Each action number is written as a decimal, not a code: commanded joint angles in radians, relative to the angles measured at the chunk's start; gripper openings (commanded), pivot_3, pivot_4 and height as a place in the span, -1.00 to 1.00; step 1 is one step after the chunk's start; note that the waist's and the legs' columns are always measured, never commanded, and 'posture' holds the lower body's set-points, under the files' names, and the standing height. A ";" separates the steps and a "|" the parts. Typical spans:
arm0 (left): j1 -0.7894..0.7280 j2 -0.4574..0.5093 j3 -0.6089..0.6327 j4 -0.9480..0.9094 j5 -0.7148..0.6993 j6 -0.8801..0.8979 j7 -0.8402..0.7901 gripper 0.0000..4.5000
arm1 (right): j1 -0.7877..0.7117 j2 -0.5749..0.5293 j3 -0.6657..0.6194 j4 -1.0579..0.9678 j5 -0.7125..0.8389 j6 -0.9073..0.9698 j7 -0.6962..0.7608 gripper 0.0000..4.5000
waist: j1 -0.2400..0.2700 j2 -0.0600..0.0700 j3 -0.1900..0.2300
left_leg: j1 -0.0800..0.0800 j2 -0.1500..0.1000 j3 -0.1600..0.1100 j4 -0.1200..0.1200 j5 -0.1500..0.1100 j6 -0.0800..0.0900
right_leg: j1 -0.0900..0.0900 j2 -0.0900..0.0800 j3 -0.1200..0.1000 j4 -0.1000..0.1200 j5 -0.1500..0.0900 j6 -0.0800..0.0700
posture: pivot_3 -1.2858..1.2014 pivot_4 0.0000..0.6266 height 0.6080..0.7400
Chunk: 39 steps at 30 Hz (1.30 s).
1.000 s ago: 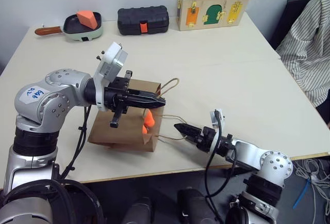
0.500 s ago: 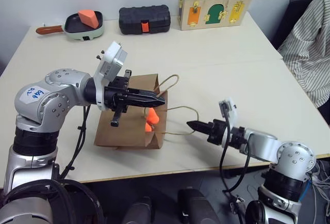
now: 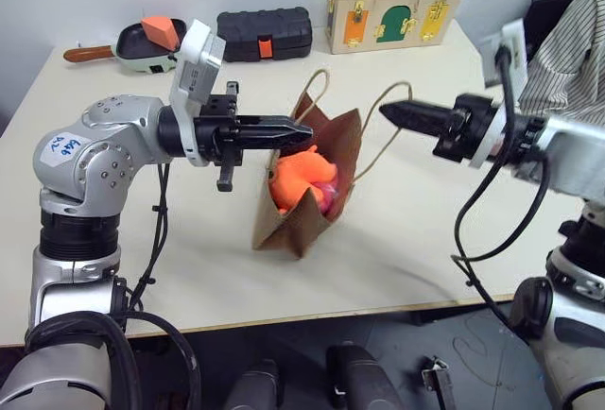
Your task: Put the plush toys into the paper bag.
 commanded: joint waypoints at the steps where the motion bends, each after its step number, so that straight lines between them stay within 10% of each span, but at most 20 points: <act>1: -0.044 -0.014 0.034 0.047 0.048 -0.082 0.024 -1.00 | -0.056 -0.004 0.007 0.012 0.054 -0.030 -0.014 -0.99 | 0.000 0.000 0.000 | 0.000 0.000 0.000 0.000 0.000 0.000 | 0.000 0.000 0.000 0.000 0.000 0.000 | 0.03 -0.52 1.00; 18: 0.042 0.004 0.045 0.119 0.132 -0.157 0.002 -1.00 | 0.194 -0.092 0.296 -0.216 -0.389 -0.393 0.275 -0.99 | -0.001 0.000 0.000 | -0.003 0.000 0.000 0.001 0.000 0.001 | -0.002 0.000 -0.001 -0.001 0.000 0.000 | 0.03 -0.52 1.00; 23: 0.072 0.046 0.088 0.079 0.097 -0.110 0.011 -0.49 | 0.189 -0.049 0.251 -0.198 -0.372 -0.442 0.304 -0.74 | 0.001 0.000 0.000 | -0.003 0.000 -0.001 0.001 0.000 0.001 | -0.002 0.000 -0.001 -0.001 0.000 0.000 | 0.03 -0.52 1.00; 31: 0.128 0.134 0.234 -0.042 -0.049 0.064 0.045 0.60 | 0.181 -0.106 0.164 -0.210 -0.252 -0.421 0.449 0.45 | 0.001 0.000 0.000 | -0.003 0.000 -0.001 0.001 0.000 0.001 | -0.002 0.000 -0.001 -0.002 0.000 0.000 | 0.03 -0.52 1.00; 34: 0.213 0.198 0.333 -0.142 -0.122 0.151 0.083 0.98 | 0.228 -0.175 0.100 -0.205 -0.201 -0.424 0.551 0.45 | 0.001 -0.001 0.000 | -0.003 0.000 -0.001 0.001 -0.001 0.001 | -0.001 0.000 -0.001 -0.003 0.000 0.000 | 0.03 -0.52 1.00; 39: 0.443 0.223 0.461 -0.357 -0.115 0.160 0.207 0.99 | 0.391 -0.245 0.092 -0.232 -0.239 -0.478 0.704 0.28 | 0.004 -0.001 0.000 | -0.002 0.000 -0.001 0.000 -0.001 0.001 | 0.000 0.000 -0.001 -0.004 0.000 0.000 | 0.03 -0.52 1.00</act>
